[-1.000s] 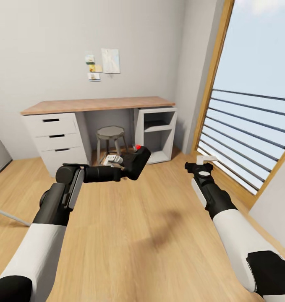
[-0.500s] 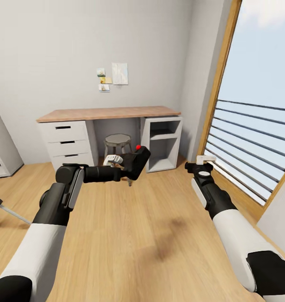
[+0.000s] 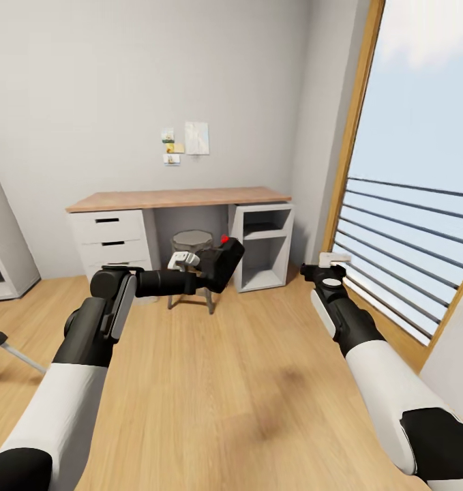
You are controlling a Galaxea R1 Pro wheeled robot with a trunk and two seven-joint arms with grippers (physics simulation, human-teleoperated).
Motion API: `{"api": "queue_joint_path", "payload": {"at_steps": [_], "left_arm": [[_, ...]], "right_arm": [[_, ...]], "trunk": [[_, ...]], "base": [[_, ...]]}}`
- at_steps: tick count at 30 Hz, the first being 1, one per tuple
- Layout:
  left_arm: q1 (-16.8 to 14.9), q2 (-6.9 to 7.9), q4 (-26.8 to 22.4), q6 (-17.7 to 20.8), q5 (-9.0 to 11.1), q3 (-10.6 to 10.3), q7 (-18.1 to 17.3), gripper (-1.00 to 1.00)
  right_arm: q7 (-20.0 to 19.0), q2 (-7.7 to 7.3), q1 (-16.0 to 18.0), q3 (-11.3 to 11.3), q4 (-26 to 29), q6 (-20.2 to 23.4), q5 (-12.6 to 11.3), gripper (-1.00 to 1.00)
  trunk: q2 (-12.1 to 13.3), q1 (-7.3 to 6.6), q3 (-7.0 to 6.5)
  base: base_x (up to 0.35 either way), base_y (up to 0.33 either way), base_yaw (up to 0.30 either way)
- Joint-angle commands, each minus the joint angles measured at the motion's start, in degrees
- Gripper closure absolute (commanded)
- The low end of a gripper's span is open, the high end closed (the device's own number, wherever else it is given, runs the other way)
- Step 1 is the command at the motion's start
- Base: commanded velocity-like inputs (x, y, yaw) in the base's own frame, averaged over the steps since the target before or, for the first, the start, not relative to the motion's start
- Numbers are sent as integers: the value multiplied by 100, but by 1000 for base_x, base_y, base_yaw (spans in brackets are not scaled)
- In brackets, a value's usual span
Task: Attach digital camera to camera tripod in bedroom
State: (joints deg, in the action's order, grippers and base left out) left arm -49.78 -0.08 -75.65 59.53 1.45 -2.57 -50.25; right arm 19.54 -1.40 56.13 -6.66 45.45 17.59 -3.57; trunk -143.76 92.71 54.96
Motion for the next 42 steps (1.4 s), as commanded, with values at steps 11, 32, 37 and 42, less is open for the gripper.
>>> {"api": "queue_joint_path", "payload": {"at_steps": [11,32,37,42], "left_arm": [[-2,-2,2,47,22,-1,-2,100],[-2,-5,6,47,22,-2,-2,100],[0,-7,6,47,22,-1,-2,100],[-3,-2,8,47,22,1,-2,100]], "right_arm": [[50,-9,4,-37,8,34,-39,-100],[50,-9,4,-37,8,28,-41,-100],[50,-9,4,-37,8,29,-39,-100],[50,-9,4,-37,8,26,-39,-100]], "trunk": [[13,-29,-238],[41,-83,-593],[48,-96,-657],[132,-148,-712]], "base": [[0,0,0],[0,0,0],[0,0,0],[0,0,0]]}}
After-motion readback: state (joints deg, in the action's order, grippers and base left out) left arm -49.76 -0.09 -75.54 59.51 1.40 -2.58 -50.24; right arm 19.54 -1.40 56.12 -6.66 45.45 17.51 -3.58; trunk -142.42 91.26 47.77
